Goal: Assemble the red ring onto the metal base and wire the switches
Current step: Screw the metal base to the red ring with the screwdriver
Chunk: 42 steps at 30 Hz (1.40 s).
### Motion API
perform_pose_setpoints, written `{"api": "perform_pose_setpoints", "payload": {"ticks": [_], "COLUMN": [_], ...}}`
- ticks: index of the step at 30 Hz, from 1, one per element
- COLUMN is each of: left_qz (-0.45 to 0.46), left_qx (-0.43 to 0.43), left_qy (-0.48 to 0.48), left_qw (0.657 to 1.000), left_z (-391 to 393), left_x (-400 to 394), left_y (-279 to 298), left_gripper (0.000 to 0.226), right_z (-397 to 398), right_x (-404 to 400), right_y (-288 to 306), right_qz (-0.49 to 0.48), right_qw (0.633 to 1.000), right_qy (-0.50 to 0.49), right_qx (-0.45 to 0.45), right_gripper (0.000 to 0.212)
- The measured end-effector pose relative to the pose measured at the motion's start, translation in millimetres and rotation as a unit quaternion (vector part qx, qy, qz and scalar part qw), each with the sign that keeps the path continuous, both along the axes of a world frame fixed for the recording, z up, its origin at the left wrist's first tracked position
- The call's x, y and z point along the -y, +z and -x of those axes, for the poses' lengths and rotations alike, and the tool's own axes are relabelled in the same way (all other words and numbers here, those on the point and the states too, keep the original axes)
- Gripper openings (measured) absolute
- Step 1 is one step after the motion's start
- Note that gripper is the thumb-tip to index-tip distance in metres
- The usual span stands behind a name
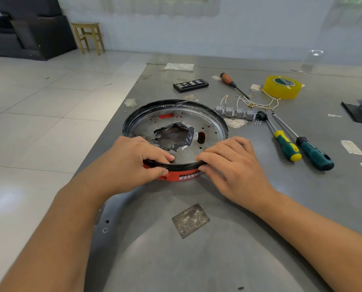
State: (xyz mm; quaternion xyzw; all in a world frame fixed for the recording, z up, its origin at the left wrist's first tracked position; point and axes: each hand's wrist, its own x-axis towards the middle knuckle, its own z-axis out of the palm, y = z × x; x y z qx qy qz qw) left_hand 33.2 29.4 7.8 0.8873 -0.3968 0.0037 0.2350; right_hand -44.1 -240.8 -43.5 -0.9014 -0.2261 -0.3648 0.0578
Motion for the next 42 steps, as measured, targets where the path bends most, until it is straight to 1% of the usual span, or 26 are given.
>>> {"api": "perform_pose_setpoints", "payload": {"ticks": [11,18,20,23,25,28,30,31,38,40,42], "left_qz": [0.016,0.013,0.003,-0.029,-0.062,-0.131,-0.168,-0.18,-0.228,-0.224,-0.221], "left_qx": [-0.003,0.012,0.016,0.031,0.063,0.116,0.122,0.117,0.081,0.073,0.074], "left_qy": [0.014,0.018,0.026,0.046,0.058,0.082,0.094,0.091,0.021,0.017,0.018], "left_qw": [1.0,1.0,1.0,0.998,0.994,0.981,0.974,0.972,0.97,0.972,0.972], "left_z": [3,4,6,6,8,11,10,7,-14,-17,-17], "left_x": [3,7,10,13,17,24,29,31,41,42,42], "left_y": [-1,-2,-4,-9,-12,-13,-11,-9,3,2,1], "left_gripper": [0.015,0.009,0.014,0.024,0.04,0.071,0.082,0.083,0.067,0.07,0.081], "right_z": [0,0,0,-1,-1,-1,-1,-1,-3,-4,-5], "right_x": [1,1,1,1,0,-2,-2,-2,-1,-1,0], "right_y": [-1,-2,-1,-2,-2,-2,-2,-2,-3,-3,-2], "right_qz": [0.002,-0.004,-0.001,0.003,0.004,0.001,0.0,-0.001,0.003,0.005,0.009], "right_qw": [1.0,1.0,1.0,1.0,1.0,1.0,1.0,1.0,1.0,1.0,1.0], "right_qy": [-0.006,-0.002,-0.005,-0.009,-0.01,-0.01,-0.01,-0.01,-0.007,-0.004,-0.002], "right_qx": [-0.005,-0.021,-0.025,-0.017,-0.011,-0.005,0.001,0.004,0.014,0.014,0.017], "right_gripper": [0.02,0.021,0.023,0.019,0.017,0.015,0.014,0.013,0.012,0.013,0.016]}}
